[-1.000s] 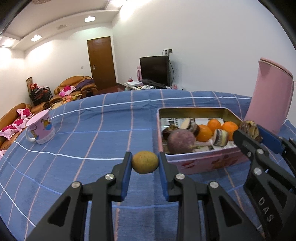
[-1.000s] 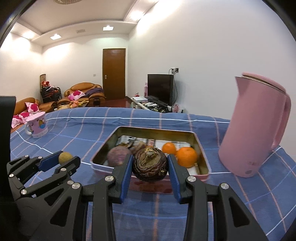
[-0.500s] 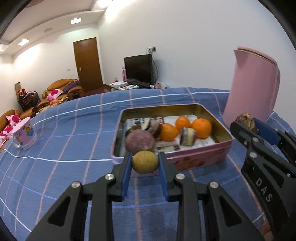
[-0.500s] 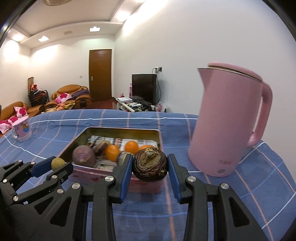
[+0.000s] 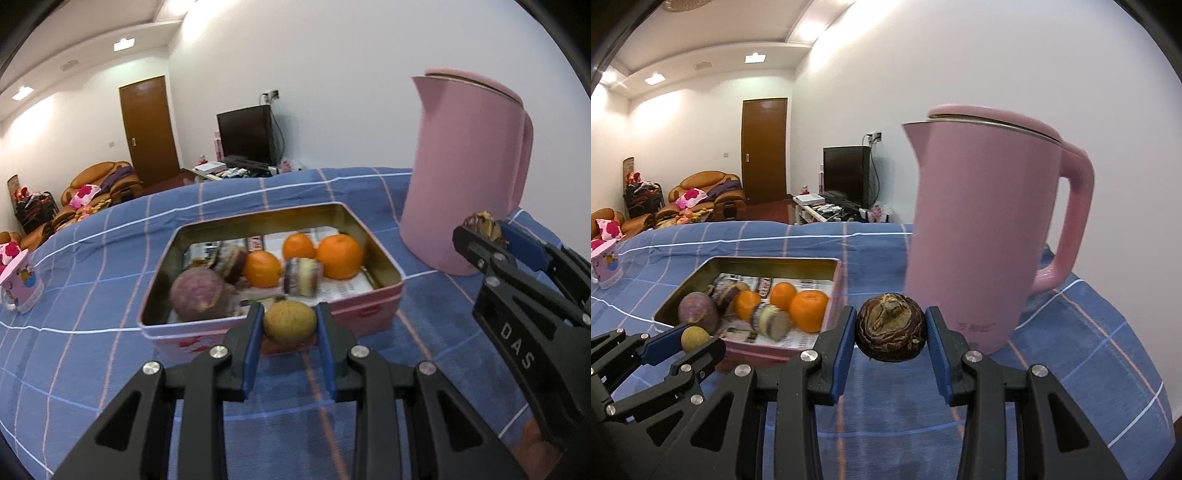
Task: Organize fruits
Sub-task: 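Carry the green fruit with left tool while right tool carries the brown fruit over the tin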
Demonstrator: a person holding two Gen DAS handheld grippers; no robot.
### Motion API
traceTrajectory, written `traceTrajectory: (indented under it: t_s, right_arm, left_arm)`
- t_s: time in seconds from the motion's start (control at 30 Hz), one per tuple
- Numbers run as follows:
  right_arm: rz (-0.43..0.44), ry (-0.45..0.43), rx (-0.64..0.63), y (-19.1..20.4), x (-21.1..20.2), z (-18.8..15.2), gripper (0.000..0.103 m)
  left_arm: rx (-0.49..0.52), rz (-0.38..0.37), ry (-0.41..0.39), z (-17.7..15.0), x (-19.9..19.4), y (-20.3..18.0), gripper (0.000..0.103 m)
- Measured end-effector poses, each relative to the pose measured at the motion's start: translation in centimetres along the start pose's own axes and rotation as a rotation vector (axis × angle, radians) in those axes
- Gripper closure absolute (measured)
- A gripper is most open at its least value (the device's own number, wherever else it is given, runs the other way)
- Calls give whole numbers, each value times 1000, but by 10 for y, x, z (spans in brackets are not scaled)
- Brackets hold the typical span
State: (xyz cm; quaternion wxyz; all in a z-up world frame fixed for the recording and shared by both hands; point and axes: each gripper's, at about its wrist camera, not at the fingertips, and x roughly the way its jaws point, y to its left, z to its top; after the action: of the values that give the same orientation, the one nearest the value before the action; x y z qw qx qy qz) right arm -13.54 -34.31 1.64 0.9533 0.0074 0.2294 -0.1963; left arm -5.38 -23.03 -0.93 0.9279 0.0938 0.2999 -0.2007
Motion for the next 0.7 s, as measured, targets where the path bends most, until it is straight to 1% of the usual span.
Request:
traceTrajectory:
  t_s: [0.2,0.43,0.7]
  right_arm:
    - [-37,5,19,-20,5,1,63]
    - [-80,-4,12,-33,9,3,63]
    - [-86,11,48,-44,16,5,63]
  left_arm:
    - [20,-30,13,6,6,-22,73]
    - [60,-66,-9,12,9,-48,73]
    - [40,-133,-22,18,11,-49,73]
